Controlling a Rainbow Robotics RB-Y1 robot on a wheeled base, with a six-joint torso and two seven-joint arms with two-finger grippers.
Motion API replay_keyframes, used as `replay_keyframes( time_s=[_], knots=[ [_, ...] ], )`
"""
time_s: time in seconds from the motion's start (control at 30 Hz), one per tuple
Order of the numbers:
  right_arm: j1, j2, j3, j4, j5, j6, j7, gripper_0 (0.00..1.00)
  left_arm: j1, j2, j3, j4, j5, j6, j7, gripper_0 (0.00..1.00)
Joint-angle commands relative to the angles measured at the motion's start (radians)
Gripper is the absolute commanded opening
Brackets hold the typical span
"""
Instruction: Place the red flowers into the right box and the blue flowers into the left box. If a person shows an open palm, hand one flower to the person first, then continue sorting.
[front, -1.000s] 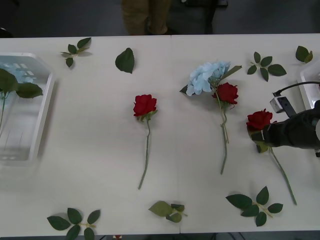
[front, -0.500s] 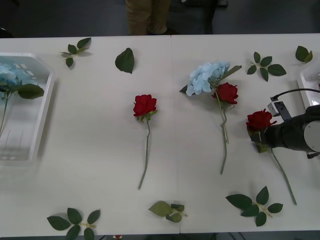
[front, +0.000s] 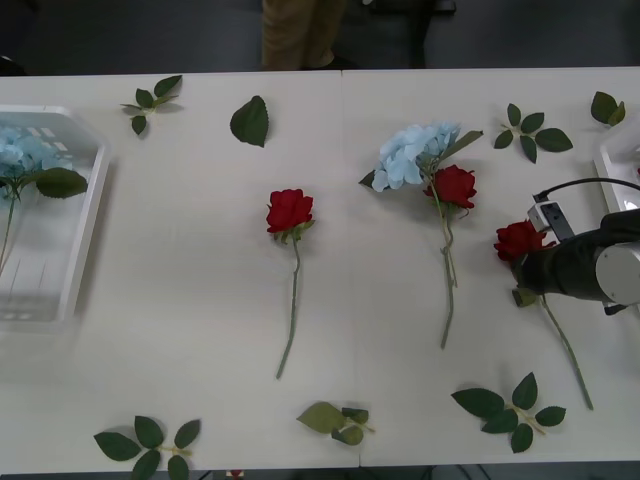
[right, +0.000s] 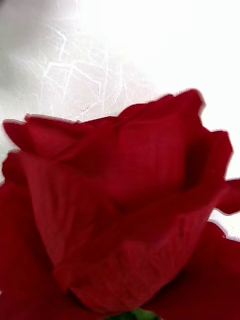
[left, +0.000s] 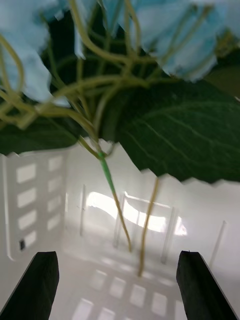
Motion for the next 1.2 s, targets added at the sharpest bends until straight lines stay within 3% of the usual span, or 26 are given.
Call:
replay_keyframes(
  time_s=[0.03, 0.3, 0.43, 0.53, 0.73, 1.0, 1.2],
  knots=[
    [-0.028, -0.041, -0.051, -0.093, -0.012, 0.054, 0.049, 0.00, -0.052, 0.001, 0.047, -0.071, 0.094, 0.156, 0.021, 0.68],
    [-0.110, -0.096, -0.204, -0.261, -0.027, 0.305, 0.026, 0.00, -0.089, -0.051, 0.047, -0.312, 0.124, 0.372, 0.273, 0.68],
    [-0.216, -0.175, -0.237, -0.211, -0.032, 0.377, 0.017, 0.00, -0.110, -0.168, 0.046, -0.424, 0.071, 0.483, 0.426, 0.68],
    [-0.294, -0.227, -0.235, -0.060, -0.078, 0.374, 0.032, 0.00, -0.141, -0.257, 0.033, -0.456, 0.064, 0.530, 0.489, 0.68],
    [-0.438, -0.316, -0.122, 0.231, -0.113, 0.285, 0.141, 0.00, -0.235, -0.365, -0.114, -0.471, -0.015, 0.539, 0.595, 0.68],
    [-0.449, -0.359, 0.010, 0.478, -0.107, 0.034, 0.203, 0.00, -0.261, -0.519, -0.209, -0.467, -0.117, 0.515, 0.655, 0.69],
    [-0.449, -0.359, 0.016, 0.579, -0.069, 0.000, 0.226, 0.00, -0.262, -0.614, -0.231, -0.441, -0.130, 0.486, 0.661, 0.68]
  ],
)
